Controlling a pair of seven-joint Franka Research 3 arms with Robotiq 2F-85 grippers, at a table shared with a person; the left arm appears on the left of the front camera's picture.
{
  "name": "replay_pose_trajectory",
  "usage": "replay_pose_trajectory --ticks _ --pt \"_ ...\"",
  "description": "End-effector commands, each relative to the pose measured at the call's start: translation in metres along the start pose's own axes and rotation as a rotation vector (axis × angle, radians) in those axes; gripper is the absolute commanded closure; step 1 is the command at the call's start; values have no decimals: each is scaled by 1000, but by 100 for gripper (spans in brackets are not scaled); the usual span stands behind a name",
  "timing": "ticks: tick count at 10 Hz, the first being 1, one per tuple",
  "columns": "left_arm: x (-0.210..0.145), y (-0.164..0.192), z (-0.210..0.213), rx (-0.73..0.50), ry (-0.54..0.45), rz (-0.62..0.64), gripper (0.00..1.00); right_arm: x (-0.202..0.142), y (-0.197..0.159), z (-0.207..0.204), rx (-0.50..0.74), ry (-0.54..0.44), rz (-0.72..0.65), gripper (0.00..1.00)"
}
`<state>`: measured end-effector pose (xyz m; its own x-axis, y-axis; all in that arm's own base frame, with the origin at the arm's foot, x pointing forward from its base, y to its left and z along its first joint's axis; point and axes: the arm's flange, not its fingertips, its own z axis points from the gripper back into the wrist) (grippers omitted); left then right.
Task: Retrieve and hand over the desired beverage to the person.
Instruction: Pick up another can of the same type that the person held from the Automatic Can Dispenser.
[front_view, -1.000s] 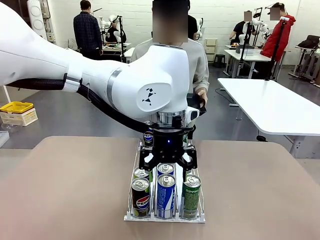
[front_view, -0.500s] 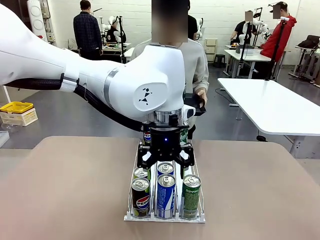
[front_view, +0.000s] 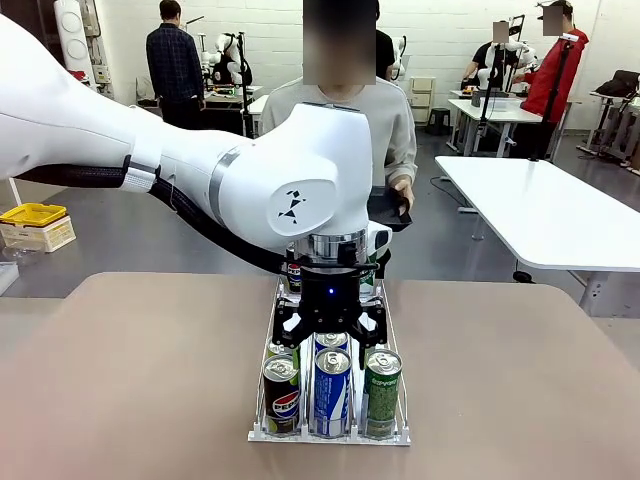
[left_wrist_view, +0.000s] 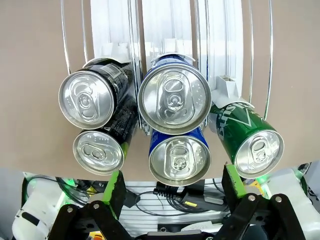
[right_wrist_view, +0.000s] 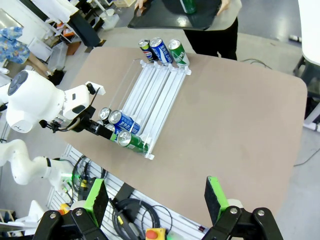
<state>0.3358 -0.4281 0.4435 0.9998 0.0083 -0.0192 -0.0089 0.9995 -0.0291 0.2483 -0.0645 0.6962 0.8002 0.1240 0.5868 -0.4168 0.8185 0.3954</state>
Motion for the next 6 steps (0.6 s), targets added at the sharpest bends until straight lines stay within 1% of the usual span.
replay_pose_trajectory --ticks 1,6 --pt "0 -1 -6 0 -36 -25 0 1 0 0 29 -5 13 0" --pt "7 -3 -13 -7 -41 -38 0 1 0 0 29 -5 13 0"
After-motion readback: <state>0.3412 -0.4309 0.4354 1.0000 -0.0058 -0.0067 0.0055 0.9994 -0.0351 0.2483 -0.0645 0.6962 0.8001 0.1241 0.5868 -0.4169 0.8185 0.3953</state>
